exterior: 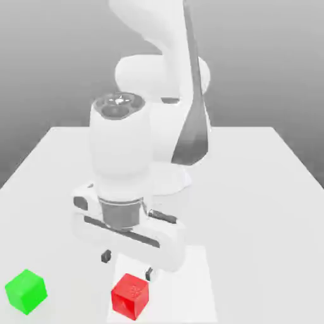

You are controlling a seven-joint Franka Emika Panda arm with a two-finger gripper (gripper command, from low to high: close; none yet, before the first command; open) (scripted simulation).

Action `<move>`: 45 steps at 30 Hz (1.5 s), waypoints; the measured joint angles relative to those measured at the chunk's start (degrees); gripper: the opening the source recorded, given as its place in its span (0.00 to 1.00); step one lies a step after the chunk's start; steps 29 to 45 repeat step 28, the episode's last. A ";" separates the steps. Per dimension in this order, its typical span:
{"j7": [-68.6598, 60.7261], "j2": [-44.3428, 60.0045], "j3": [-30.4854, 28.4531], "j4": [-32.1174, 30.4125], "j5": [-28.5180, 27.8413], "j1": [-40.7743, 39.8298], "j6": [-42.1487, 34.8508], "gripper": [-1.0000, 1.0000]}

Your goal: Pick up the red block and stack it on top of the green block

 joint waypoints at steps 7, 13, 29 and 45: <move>0.42 5.38 -0.48 0.76 -0.47 0.36 4.51 0.00; 0.05 0.21 0.02 -0.04 0.05 -0.02 0.13 0.00; 8.92 3.55 -10.51 8.21 7.86 -11.78 -5.09 1.00; 8.92 3.55 -10.51 8.21 7.86 -11.78 -5.09 1.00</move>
